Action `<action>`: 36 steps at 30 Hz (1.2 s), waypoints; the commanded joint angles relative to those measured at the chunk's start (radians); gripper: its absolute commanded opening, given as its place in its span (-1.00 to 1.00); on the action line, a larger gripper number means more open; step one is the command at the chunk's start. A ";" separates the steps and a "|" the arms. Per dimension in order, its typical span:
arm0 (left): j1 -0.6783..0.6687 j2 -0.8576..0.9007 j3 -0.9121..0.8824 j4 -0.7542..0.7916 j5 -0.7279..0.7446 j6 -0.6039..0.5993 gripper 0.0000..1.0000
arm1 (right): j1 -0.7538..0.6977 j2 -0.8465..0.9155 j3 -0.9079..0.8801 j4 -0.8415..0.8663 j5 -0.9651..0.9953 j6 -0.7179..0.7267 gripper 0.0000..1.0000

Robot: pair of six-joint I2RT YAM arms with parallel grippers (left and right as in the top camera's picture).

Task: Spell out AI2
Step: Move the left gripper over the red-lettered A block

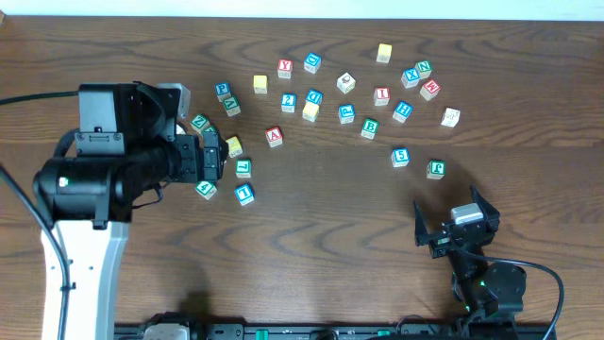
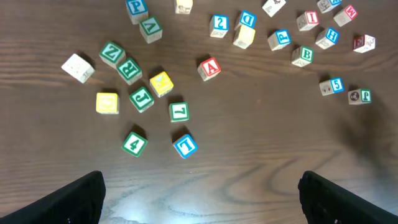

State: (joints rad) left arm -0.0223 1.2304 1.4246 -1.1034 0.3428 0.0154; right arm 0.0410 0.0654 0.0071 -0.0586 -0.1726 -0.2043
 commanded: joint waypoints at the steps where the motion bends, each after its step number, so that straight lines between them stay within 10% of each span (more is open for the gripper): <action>1: 0.004 0.080 0.026 -0.002 0.015 -0.040 0.97 | 0.006 0.000 -0.001 -0.004 -0.013 -0.010 0.98; 36: -0.320 0.404 0.108 0.130 -0.291 -0.367 0.77 | 0.006 0.000 -0.001 -0.004 -0.013 -0.010 0.98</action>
State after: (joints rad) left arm -0.3077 1.5932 1.5040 -0.9791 0.0685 -0.3019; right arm 0.0410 0.0654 0.0071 -0.0586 -0.1726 -0.2043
